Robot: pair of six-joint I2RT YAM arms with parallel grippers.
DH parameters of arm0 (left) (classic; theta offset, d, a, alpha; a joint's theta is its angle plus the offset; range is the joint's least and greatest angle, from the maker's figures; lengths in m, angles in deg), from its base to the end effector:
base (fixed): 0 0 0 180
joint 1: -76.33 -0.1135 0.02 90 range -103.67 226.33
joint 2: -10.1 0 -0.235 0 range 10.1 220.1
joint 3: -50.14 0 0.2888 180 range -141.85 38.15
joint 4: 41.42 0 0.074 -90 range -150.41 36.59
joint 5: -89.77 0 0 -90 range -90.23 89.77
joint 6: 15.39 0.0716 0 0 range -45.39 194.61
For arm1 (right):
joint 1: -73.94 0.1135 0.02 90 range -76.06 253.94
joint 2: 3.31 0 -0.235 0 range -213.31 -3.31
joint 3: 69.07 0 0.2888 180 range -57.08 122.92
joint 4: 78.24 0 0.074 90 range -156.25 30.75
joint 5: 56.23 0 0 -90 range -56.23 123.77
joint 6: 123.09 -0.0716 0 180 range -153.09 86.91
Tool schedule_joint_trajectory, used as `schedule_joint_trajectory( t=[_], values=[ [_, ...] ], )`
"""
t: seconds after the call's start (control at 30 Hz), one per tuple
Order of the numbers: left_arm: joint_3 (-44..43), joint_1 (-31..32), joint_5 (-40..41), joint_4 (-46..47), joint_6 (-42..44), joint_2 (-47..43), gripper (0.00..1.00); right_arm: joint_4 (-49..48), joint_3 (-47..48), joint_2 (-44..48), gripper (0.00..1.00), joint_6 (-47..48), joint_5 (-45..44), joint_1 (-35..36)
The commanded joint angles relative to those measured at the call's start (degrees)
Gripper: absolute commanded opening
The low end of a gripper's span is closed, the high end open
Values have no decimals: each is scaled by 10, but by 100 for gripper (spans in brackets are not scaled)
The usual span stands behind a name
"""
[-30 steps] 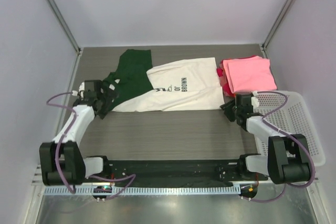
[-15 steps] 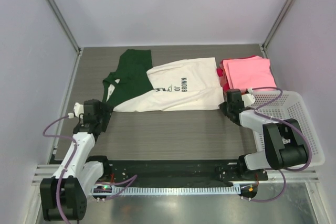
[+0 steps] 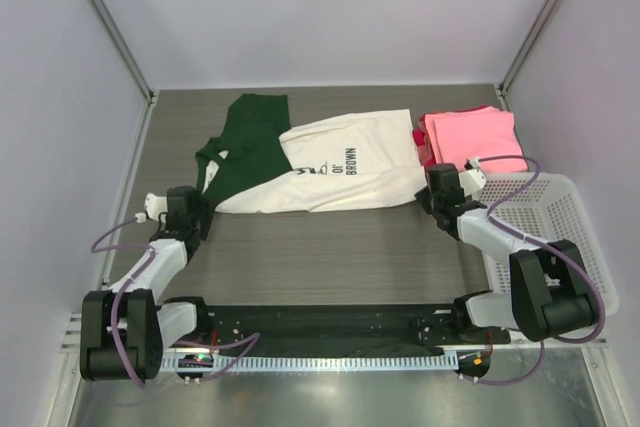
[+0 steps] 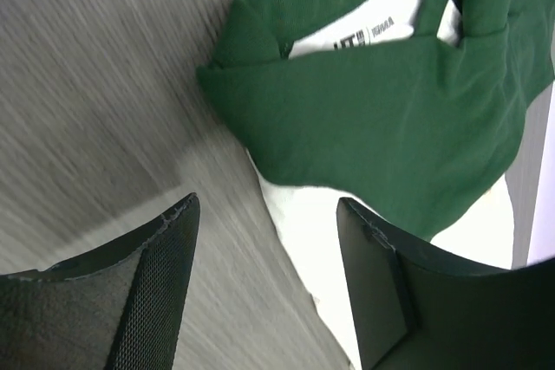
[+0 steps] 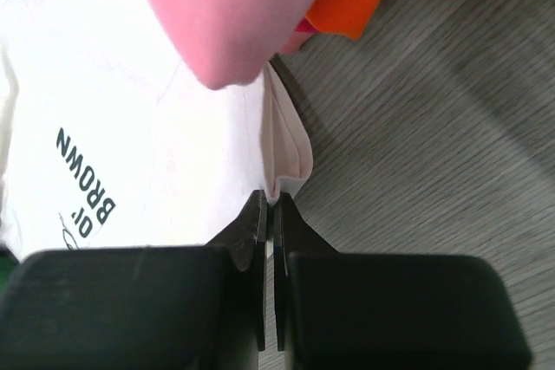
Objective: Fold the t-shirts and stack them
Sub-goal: Fold the tshirt
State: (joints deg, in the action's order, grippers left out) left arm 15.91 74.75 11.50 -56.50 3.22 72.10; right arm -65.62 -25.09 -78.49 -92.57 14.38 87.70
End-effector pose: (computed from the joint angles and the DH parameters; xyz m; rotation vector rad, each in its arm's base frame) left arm 0.2704 0.0220 0.0884 -1.4684 1.8099 -0.3852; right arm 0.3058 0.0504 0.0931 1.0438 2.0462 0.2685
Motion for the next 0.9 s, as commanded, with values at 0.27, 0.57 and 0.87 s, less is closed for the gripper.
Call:
schedule_joint_trajectory(
  t=[0.27,0.57,0.87],
  values=[
    [-29,0,73,110,-3,141,57,18,33,33,1,24,-25,4],
    [-76,-11,60,75,-4,172,0,40,46,35,1,42,-45,2],
    [-269,-15,69,-115,1,142,0,94,242,-44,1,72,-43,-7]
  ],
)
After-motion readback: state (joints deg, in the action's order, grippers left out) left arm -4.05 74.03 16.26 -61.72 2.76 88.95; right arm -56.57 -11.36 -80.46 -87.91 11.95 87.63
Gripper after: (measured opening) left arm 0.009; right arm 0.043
